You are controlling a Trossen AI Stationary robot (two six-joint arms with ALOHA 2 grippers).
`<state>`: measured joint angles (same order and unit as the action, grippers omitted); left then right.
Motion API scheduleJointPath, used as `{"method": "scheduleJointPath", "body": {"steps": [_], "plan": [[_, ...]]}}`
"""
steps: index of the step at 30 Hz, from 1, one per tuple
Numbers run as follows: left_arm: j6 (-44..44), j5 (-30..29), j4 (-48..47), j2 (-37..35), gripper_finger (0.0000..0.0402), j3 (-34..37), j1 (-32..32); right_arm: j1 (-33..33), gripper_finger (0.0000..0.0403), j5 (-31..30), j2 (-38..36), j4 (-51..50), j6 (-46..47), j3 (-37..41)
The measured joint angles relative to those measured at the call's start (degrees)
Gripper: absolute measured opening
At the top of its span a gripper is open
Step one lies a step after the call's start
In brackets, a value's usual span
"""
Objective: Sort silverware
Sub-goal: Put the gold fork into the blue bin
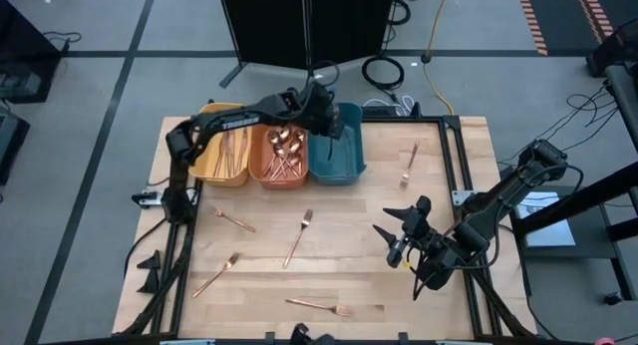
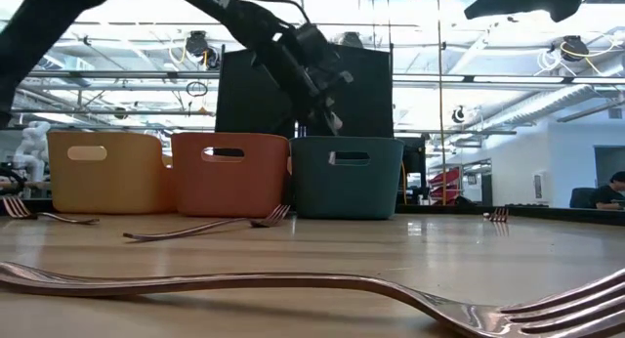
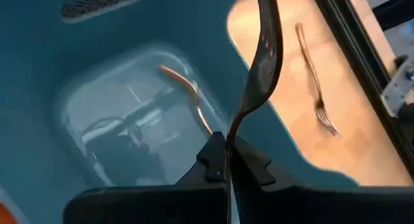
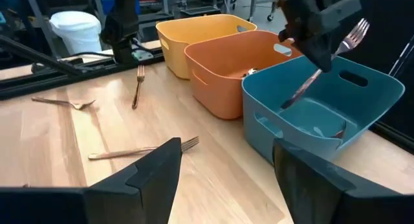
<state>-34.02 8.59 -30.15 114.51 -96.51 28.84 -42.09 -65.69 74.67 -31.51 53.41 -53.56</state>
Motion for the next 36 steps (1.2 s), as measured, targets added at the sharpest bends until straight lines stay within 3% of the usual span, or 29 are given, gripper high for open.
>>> {"method": "scheduleJointPath", "body": {"steps": [6, 17, 23, 31, 36], "plan": [[3.3, 0.1, -4.1, 2.6, 0.0005, -2.3, 0.7, 0.0, 0.0232, 0.0, 0.0, -0.2, -1.4, 0.0], [4.7, 0.4, -4.4, 2.0, 0.0058, -2.4, 1.2, 0.0, 0.0232, 0.0, 0.0, -1.8, -1.4, 0.0], [5.6, 2.5, -5.5, 1.1, 0.0067, -2.4, 2.2, 0.0, 0.0232, 0.0, 0.0, -1.8, -1.4, 0.0], [18.3, 2.0, -7.2, -9.5, 0.0068, -2.3, 0.2, 0.0, 0.0232, 0.0, 0.0, -1.9, 0.0, 0.0], [27.3, -5.4, -11.5, -20.0, 0.0068, 1.3, -6.9, 0.3, 0.0231, 2.5, 0.0, -5.9, 5.6, 0.0]]}}
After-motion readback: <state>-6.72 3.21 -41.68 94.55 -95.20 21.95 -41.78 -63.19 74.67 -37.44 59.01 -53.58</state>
